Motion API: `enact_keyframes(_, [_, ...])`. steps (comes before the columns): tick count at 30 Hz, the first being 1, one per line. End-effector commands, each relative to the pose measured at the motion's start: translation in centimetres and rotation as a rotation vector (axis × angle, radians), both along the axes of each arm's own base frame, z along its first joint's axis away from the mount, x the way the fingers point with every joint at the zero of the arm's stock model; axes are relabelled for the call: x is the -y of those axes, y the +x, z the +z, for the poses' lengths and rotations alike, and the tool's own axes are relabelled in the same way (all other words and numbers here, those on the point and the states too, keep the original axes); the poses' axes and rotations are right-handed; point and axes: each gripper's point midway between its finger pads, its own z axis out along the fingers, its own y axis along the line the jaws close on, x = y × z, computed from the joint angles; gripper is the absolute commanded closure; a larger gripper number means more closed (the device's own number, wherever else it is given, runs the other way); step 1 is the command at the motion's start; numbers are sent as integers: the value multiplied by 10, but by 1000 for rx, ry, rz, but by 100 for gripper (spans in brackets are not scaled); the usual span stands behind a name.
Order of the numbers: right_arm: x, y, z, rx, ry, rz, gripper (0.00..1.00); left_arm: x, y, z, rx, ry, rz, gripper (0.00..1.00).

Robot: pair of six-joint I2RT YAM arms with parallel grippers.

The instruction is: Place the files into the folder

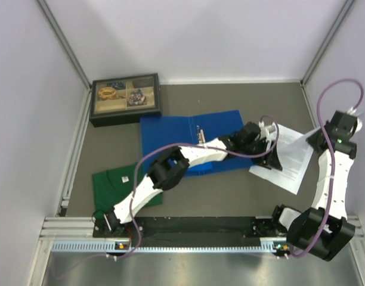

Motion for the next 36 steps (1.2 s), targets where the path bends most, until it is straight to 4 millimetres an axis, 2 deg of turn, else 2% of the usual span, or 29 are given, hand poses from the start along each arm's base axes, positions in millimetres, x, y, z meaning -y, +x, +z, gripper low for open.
enact_keyframes(1, [3, 0, 80, 65, -225, 53, 100, -30, -19, 178, 193, -233, -20, 31])
enact_keyframes(2, [-10, 10, 108, 130, -246, 105, 100, -45, -22, 162, 200, -161, -11, 30])
enact_keyframes(3, [-18, 13, 118, 146, -252, 135, 100, -55, -24, 168, 224, -149, -2, 28])
enact_keyframes(4, [-29, 20, 143, 198, -275, 174, 100, -74, -26, 200, 274, -172, 15, 27])
enact_keyframes(5, [-49, 30, 146, 191, -283, 249, 100, -94, -24, 177, 289, -78, 36, 27])
enact_keyframes(6, [-64, 35, 152, 197, -292, 302, 100, -109, -23, 177, 304, -50, 51, 26])
enact_keyframes(7, [-78, 39, 166, 222, -306, 350, 100, -137, -19, 204, 345, -64, 97, 25])
enact_keyframes(8, [-88, 47, 163, 202, -322, 396, 100, -163, -15, 171, 340, 39, 137, 25])
enact_keyframes(9, [-130, 52, 165, 223, -314, 528, 100, -183, -11, 168, 351, 69, 179, 25])
enact_keyframes(10, [-149, 57, 168, 241, -308, 590, 100, -216, -3, 195, 390, 43, 258, 24])
enact_keyframes(11, [-174, 60, 166, 253, -292, 668, 100, -242, 2, 170, 377, 115, 316, 24])
enact_keyframes(12, [-213, 63, 157, 245, -267, 787, 100, -264, 4, 165, 370, 156, 360, 24])
enact_keyframes(13, [-241, 64, 161, 284, -239, 872, 100, -295, 8, 184, 406, 139, 436, 23])
enact_keyframes(14, [-271, 60, 161, 309, -181, 970, 100, -315, 8, 166, 392, 193, 471, 22])
enact_keyframes(15, [-305, 55, 154, 307, -132, 1071, 100, -337, 11, 159, 393, 246, 527, 22])
enact_keyframes(16, [-335, 49, 160, 361, -38, 1180, 100, -361, 11, 159, 400, 263, 589, 21])
enact_keyframes(17, [-346, 46, 160, 372, 19, 1206, 100, -372, 11, 157, 399, 272, 615, 21])
enact_keyframes(18, [-353, 44, 152, 367, 62, 1223, 100, -386, 13, 161, 402, 265, 660, 20])
enact_keyframes(19, [-354, 44, 151, 372, 69, 1226, 100, -391, 13, 149, 381, 283, 670, 20])
enact_keyframes(23, [-328, 57, 124, 356, 98, 1183, 100, -402, 27, 126, 346, 336, 718, 20])
enact_keyframes(24, [-320, 55, 96, 305, 153, 1171, 100, -402, 34, 114, 318, 369, 733, 20])
enact_keyframes(26, [-297, 61, 78, 296, 260, 1128, 100, -402, 46, 106, 304, 386, 759, 21])
enact_keyframes(27, [-288, 59, 56, 261, 283, 1107, 100, -400, 52, 96, 287, 404, 759, 21])
enact_keyframes(28, [-278, 62, 45, 245, 304, 1099, 100, -393, 59, 98, 298, 376, 758, 21])
enact_keyframes(30, [-266, 60, 20, 206, 327, 1073, 100, -386, 71, 82, 264, 390, 746, 21])
enact_keyframes(32, [-253, 63, 5, 195, 359, 1046, 100, -376, 80, 77, 240, 373, 727, 22])
enact_keyframes(33, [-247, 61, -7, 178, 363, 1030, 100, -373, 85, 59, 204, 410, 717, 22])
enact_keyframes(34, [-242, 62, -12, 176, 363, 1026, 100, -370, 92, 58, 193, 413, 719, 23])
enact_keyframes(36, [-236, 61, -27, 152, 393, 1007, 100, -372, 97, 35, 135, 477, 709, 24])
